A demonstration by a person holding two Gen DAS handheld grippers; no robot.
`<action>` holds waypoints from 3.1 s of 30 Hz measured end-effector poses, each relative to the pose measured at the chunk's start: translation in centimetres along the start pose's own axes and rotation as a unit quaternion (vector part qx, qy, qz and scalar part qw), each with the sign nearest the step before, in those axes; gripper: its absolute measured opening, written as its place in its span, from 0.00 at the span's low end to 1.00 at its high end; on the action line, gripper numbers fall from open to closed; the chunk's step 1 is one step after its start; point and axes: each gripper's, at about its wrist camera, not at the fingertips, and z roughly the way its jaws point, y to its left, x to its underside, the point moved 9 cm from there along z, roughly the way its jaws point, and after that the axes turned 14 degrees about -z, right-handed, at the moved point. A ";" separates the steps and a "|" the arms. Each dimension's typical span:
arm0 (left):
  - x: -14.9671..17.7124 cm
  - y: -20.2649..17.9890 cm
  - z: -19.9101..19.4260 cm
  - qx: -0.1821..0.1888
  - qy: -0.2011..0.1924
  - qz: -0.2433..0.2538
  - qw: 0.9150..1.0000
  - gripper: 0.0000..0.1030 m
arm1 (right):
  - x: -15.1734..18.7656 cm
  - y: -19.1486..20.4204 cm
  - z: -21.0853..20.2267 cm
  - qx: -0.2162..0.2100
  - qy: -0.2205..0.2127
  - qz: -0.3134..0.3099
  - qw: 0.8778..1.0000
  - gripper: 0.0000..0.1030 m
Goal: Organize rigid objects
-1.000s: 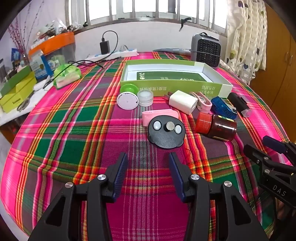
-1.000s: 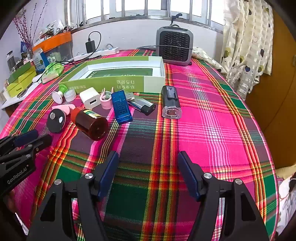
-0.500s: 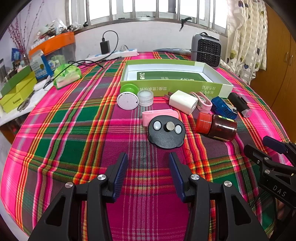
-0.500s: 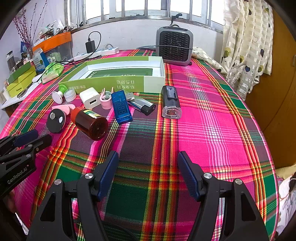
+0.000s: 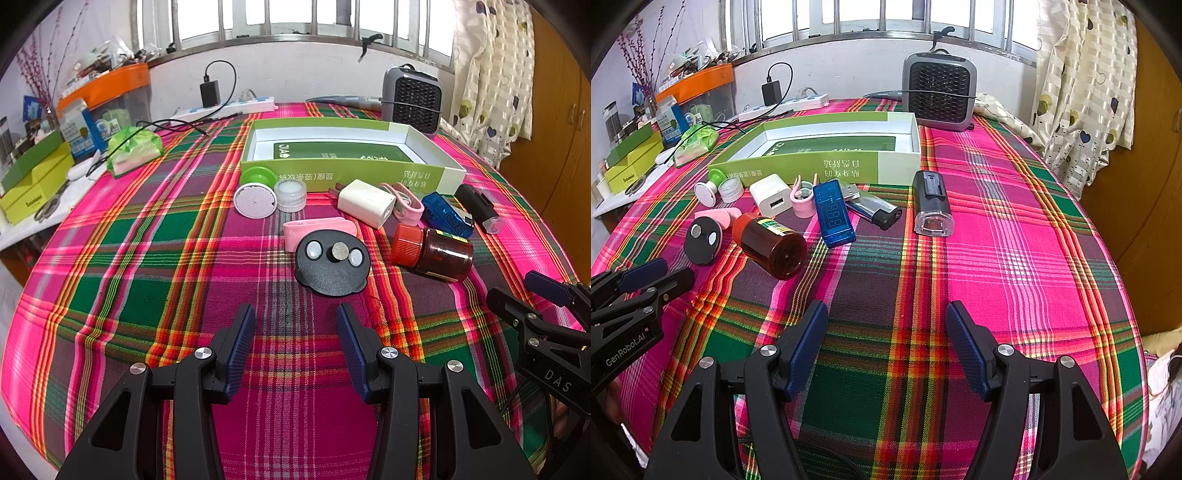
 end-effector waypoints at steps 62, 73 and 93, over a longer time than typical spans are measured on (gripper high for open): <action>-3.9 -1.0 3.4 0.085 0.069 -0.036 0.993 0.45 | -4.9 -4.8 5.5 -0.034 0.038 -0.021 0.998 0.65; -3.7 -1.2 3.2 0.102 0.071 -0.038 0.992 0.28 | -4.8 -5.6 5.3 -0.025 0.033 -0.005 0.999 0.39; -3.3 -1.3 2.9 0.105 0.071 -0.039 0.991 0.27 | -4.5 -5.1 4.4 -0.033 0.021 -0.007 0.999 0.28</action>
